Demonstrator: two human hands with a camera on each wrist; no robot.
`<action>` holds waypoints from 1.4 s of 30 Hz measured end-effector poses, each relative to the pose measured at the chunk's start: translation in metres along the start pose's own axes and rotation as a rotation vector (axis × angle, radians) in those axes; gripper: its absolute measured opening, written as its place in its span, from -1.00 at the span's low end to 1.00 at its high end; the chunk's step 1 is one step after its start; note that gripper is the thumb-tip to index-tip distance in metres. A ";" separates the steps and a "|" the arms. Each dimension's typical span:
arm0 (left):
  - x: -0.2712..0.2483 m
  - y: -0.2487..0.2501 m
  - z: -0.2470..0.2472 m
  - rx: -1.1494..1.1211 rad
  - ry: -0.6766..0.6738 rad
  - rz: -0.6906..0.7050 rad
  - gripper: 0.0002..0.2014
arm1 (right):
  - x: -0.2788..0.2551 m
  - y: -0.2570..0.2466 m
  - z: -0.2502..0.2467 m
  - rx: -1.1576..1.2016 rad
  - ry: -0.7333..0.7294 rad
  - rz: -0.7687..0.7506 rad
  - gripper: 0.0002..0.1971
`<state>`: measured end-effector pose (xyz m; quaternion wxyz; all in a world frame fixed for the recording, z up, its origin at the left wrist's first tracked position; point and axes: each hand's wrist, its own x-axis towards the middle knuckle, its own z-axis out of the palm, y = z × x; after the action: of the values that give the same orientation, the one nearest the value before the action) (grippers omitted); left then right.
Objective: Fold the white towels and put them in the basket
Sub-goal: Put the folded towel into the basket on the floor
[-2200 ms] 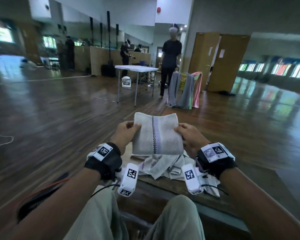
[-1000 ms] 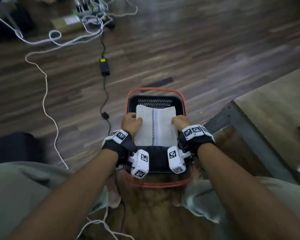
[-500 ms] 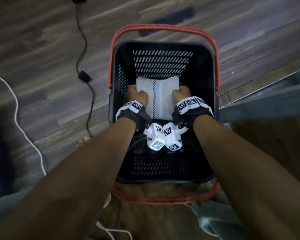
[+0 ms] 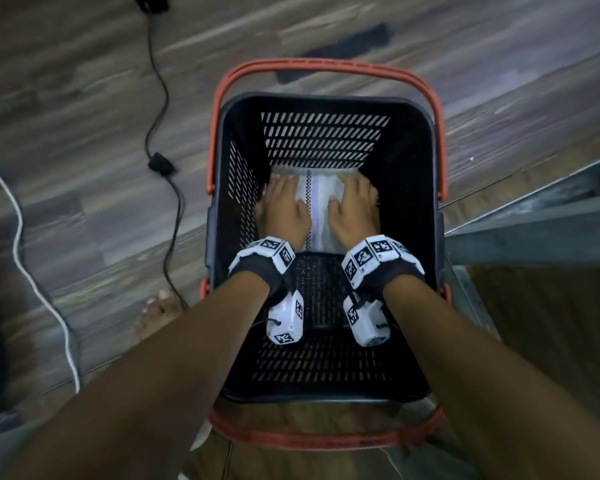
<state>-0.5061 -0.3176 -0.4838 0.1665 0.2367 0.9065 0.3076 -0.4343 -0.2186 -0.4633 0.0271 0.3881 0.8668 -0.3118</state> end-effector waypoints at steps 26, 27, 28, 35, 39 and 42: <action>-0.021 0.086 -0.110 0.590 -0.518 0.002 -0.62 | -0.045 -0.046 -0.095 -0.468 -0.423 -0.039 -0.65; -0.028 0.101 -0.130 0.587 -0.488 0.015 -0.65 | -0.055 -0.056 -0.117 -0.465 -0.395 -0.045 -0.65; -0.035 0.117 -0.151 0.583 -0.455 0.032 -0.66 | -0.065 -0.065 -0.139 -0.454 -0.360 -0.045 -0.68; -0.111 0.244 -0.288 0.526 -0.171 0.320 -0.64 | -0.164 -0.128 -0.307 -0.362 -0.087 -0.065 -0.65; -0.175 0.309 -0.342 0.545 -0.044 0.446 -0.61 | -0.248 -0.149 -0.384 -0.347 0.061 -0.077 -0.64; -0.220 0.343 -0.361 0.508 -0.014 0.565 -0.60 | -0.314 -0.145 -0.425 -0.358 0.162 -0.034 -0.57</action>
<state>-0.3719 -0.3679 0.0411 0.0172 0.5130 0.8517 0.1052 -0.2330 -0.2588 0.0448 0.0208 0.3859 0.9144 -0.1207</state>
